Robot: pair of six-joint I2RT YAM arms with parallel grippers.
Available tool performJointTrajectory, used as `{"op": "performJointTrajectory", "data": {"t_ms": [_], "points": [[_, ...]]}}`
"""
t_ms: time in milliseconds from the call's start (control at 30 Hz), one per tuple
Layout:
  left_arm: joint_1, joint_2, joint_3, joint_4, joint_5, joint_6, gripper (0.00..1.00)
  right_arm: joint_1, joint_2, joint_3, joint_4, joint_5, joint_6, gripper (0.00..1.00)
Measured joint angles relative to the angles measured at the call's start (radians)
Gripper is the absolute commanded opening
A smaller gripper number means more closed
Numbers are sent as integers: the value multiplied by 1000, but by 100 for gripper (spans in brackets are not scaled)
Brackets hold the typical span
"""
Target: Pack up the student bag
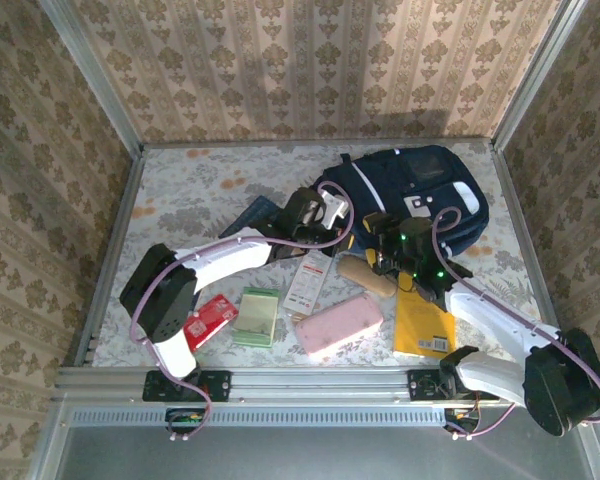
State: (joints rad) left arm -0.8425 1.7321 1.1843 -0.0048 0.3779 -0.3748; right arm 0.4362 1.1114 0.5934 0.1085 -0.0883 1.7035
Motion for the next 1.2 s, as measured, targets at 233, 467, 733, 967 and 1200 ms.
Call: {"op": "performJointTrajectory", "data": {"t_ms": [233, 467, 733, 967, 1200], "points": [[-2, 0, 5, 6, -6, 1, 0, 9, -53, -1, -3, 5, 7, 79], [-9, 0, 19, 5, -7, 1, 0, 14, -38, -26, 25, 5, 30, 79], [-8, 0, 33, 5, -15, 1, 0, -32, 72, -24, 130, -15, 9, 65], [-14, -5, 33, 13, -19, 12, 0, -84, 98, 36, 79, -28, -68, 43], [-11, -9, 33, 0, -58, 27, 0, -113, 173, 162, -44, -82, -191, 1]]}}
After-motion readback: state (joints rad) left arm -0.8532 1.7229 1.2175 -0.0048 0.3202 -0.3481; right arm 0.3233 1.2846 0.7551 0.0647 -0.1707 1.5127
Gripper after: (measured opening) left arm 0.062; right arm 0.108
